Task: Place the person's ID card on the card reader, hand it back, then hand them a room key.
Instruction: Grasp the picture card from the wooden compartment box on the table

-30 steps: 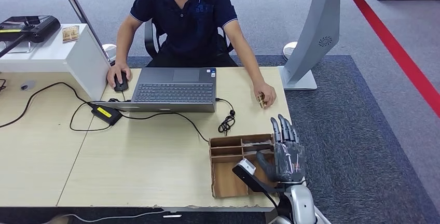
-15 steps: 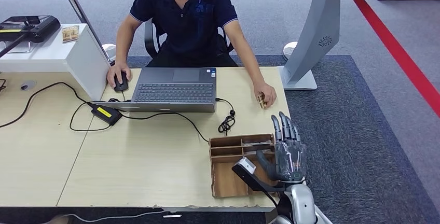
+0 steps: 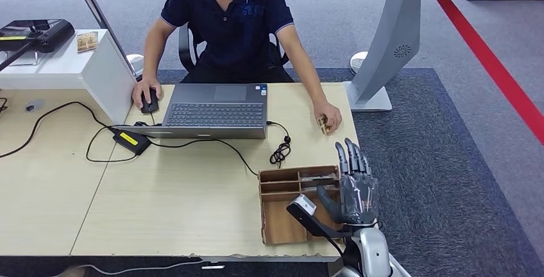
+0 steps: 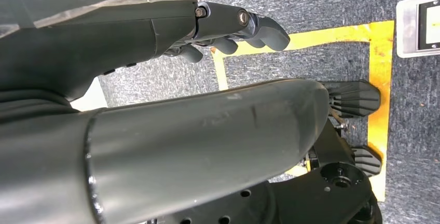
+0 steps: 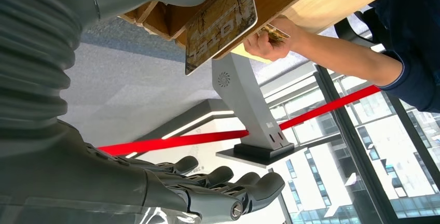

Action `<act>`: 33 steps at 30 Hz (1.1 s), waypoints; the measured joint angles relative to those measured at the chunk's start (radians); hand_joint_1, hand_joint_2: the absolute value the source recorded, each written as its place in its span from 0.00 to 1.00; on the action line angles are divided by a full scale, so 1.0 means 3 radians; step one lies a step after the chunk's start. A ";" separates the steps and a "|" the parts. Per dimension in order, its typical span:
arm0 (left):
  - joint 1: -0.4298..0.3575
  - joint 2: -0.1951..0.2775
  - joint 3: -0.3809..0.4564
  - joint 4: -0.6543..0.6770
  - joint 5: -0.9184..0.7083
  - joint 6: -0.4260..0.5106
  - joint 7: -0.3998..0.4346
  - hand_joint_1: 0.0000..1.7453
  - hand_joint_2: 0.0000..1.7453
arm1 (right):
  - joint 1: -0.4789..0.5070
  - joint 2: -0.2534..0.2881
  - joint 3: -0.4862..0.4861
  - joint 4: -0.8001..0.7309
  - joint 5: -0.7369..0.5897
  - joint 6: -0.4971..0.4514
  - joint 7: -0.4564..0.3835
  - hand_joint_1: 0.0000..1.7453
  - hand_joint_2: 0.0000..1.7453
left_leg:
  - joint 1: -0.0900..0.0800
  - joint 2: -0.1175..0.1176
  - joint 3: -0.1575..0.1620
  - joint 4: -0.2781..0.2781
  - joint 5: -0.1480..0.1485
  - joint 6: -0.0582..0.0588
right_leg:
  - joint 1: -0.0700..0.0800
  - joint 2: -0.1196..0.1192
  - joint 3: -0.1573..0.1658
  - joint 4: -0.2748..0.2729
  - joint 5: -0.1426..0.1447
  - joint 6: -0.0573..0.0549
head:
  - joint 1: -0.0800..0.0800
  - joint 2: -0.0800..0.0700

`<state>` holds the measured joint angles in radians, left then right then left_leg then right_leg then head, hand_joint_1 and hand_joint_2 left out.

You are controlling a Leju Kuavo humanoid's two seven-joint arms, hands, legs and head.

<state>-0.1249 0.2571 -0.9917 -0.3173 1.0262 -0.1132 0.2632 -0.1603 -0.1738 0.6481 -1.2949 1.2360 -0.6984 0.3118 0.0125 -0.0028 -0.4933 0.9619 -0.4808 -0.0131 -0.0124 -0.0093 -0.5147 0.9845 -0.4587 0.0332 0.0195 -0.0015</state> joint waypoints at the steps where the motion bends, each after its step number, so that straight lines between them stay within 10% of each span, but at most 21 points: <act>1: 0.0000 0.0000 0.0000 0.0000 0.0000 0.0000 0.0000 0.00 0.00 | 0.0000 0.0000 0.0000 0.0000 0.0000 0.0000 0.0000 0.00 1.00 | 0.0000 0.0000 0.0000 0.0000 0.0000 0.0000 | 0.0000 0.0000 0.0000 0.0000 0.0000 0.0000 | 0.0000 0.0000; 33: 0.0000 0.0000 0.0000 0.0001 -0.0001 0.0000 0.0000 0.00 0.00 | -0.0001 0.0001 0.0009 0.0001 -0.0031 0.0000 -0.0024 0.08 1.00 | 0.0000 0.0000 0.0000 0.0000 0.0000 0.0000 | 0.0000 0.0000 0.0000 0.0000 0.0000 0.0000 | 0.0000 0.0000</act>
<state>-0.1249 0.2571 -0.9917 -0.3170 1.0258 -0.1133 0.2632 -0.1606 -0.1736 0.6508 -1.2947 1.2268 -0.6985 0.3044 0.0125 -0.0028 -0.4933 0.9619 -0.4808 -0.0131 -0.0124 -0.0093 -0.5147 0.9845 -0.4587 0.0332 0.0195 -0.0015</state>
